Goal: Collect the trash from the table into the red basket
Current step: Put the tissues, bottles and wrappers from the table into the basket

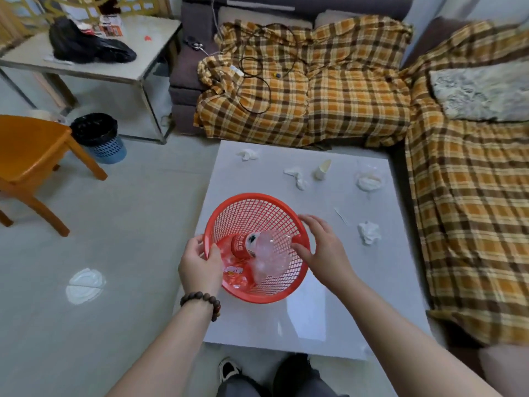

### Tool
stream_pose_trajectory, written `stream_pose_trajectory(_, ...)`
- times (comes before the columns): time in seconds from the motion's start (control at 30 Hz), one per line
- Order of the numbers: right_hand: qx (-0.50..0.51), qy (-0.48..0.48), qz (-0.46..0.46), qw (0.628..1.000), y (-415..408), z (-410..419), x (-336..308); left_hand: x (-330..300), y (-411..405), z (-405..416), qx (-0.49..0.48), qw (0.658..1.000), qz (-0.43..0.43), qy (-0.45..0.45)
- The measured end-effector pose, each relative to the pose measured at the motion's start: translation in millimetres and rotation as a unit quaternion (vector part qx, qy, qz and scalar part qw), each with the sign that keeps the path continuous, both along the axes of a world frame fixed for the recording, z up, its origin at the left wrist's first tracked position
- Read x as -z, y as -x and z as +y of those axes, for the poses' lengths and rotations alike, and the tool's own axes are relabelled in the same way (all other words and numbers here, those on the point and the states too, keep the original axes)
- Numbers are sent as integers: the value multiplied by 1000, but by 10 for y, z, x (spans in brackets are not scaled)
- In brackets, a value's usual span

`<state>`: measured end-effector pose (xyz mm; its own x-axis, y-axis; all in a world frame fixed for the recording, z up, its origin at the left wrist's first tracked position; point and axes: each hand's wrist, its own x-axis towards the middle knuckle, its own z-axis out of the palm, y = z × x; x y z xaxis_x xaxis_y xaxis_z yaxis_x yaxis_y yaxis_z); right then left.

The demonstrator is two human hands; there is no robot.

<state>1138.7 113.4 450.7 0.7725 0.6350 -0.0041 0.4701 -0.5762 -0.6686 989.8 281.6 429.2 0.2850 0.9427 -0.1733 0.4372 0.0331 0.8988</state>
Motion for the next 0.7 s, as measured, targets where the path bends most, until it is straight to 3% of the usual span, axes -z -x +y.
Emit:
stream_pose_trajectory(0.2, 146, 62, 36, 987, -172, -1251, 304, 84, -190, -397, 28, 999, 19, -8)
stream_pose_trajectory(0.3, 171, 98, 84, 977, -257, -1786, 550, 137, -257, -606, 17, 999, 29, -18)
stream_pose_trajectory(0.7, 55, 229, 170, 957, -598, -2961, 1897, 597, -333, -1774, -131, 986, 77, -62)
